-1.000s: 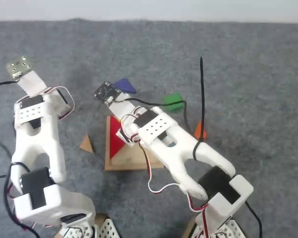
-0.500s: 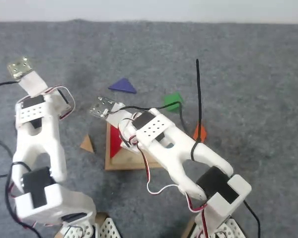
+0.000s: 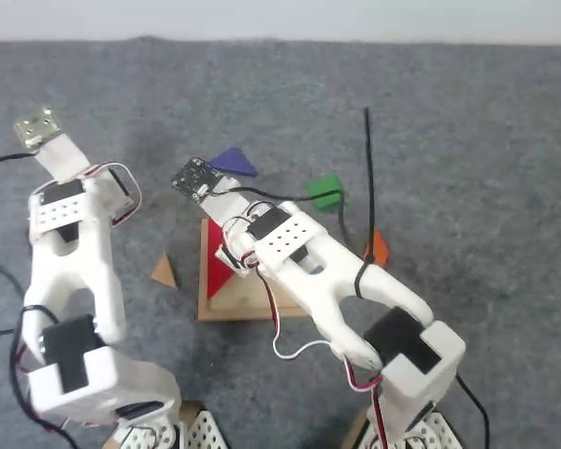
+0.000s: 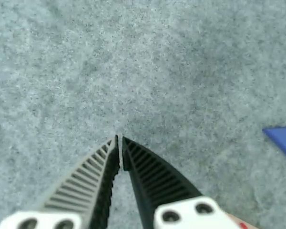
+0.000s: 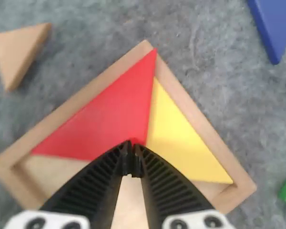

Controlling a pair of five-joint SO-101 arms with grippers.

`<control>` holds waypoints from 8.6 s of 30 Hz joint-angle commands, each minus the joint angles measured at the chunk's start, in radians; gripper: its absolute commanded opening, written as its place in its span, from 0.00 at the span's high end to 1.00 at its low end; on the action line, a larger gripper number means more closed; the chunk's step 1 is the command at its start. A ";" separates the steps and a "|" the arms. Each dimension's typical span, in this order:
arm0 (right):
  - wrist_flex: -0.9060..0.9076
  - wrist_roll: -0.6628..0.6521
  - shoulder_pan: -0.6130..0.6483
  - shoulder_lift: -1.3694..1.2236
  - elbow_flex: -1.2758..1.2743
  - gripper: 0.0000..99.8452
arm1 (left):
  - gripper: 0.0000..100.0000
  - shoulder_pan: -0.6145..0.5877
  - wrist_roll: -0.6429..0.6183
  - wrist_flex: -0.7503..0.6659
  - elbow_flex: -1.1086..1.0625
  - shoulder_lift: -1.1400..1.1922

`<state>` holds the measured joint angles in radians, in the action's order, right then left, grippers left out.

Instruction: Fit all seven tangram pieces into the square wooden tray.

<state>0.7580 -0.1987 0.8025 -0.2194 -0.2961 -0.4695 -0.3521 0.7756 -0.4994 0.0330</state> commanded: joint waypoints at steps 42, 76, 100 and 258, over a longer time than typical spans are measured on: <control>0.389 0.075 0.068 0.208 0.089 0.99 | 0.99 -0.002 -0.002 -0.023 0.048 -0.008; 0.208 0.084 0.039 0.433 -0.187 0.99 | 0.94 0.000 0.305 0.374 0.047 -0.008; 0.124 0.126 -0.039 0.549 -0.316 0.99 | 0.83 0.132 0.301 0.549 -0.226 -0.367; 0.151 0.371 -0.619 1.052 -0.397 0.99 | 0.93 0.781 1.249 0.391 -0.326 -0.339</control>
<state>0.9053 0.1634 0.1734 0.7933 -0.7043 0.3345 0.8293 1.2068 -0.8309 -0.2616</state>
